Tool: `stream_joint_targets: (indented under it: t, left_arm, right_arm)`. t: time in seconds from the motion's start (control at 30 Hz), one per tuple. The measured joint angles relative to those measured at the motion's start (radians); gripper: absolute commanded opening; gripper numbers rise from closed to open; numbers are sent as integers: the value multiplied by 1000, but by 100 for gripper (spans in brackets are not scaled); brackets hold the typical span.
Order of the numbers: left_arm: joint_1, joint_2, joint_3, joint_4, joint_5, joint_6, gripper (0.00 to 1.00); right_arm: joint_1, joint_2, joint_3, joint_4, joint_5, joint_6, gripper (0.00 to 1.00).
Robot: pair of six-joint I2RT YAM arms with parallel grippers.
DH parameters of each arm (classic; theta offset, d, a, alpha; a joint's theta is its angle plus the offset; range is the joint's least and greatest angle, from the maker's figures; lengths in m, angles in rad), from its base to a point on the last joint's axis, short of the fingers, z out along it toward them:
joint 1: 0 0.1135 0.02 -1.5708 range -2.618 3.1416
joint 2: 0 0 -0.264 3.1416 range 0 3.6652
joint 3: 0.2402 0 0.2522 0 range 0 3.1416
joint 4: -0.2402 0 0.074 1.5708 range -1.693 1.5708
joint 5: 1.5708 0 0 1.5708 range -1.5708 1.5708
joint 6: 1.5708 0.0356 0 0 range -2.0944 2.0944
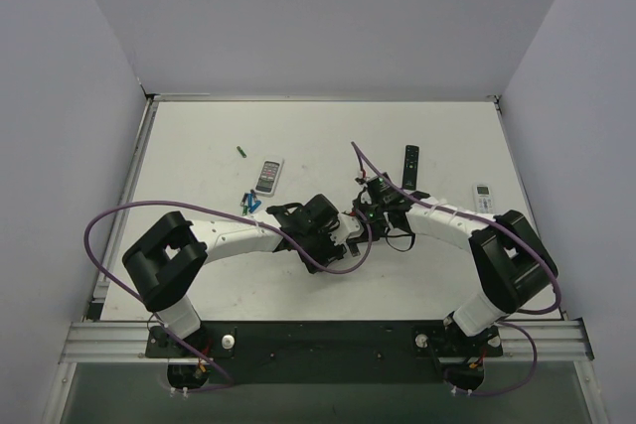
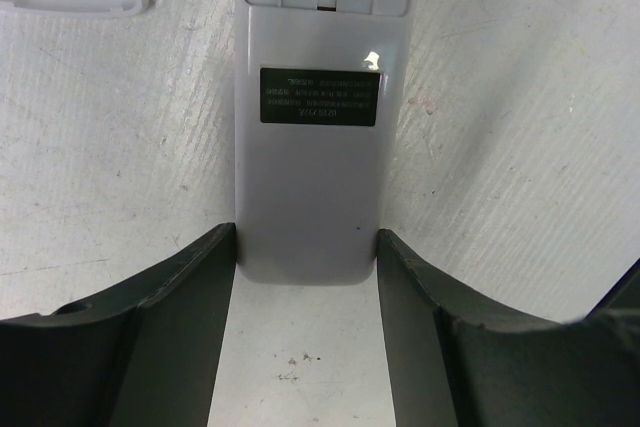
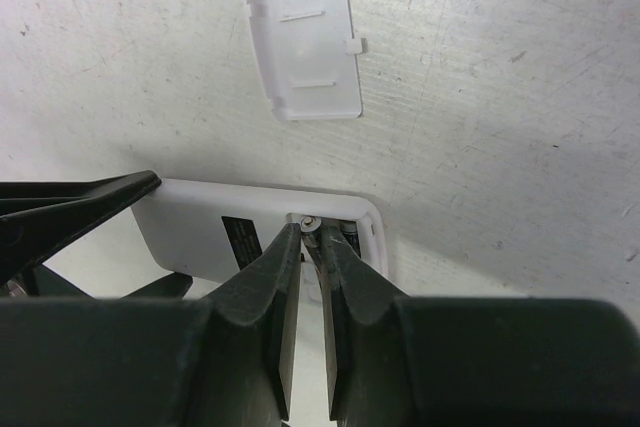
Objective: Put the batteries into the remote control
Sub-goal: Load the battery into the remote control.
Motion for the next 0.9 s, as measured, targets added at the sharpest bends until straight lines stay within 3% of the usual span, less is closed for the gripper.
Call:
stream_joint_targets:
  t: [0.17, 0.9]
  left_arm:
    - [0, 0, 0, 0, 1, -4, 35]
    - [8, 11, 11, -14, 5, -42, 25]
  right_arm:
    - [0, 11, 5, -3, -2, -13, 0]
    - [6, 84, 104, -117, -16, -104, 0]
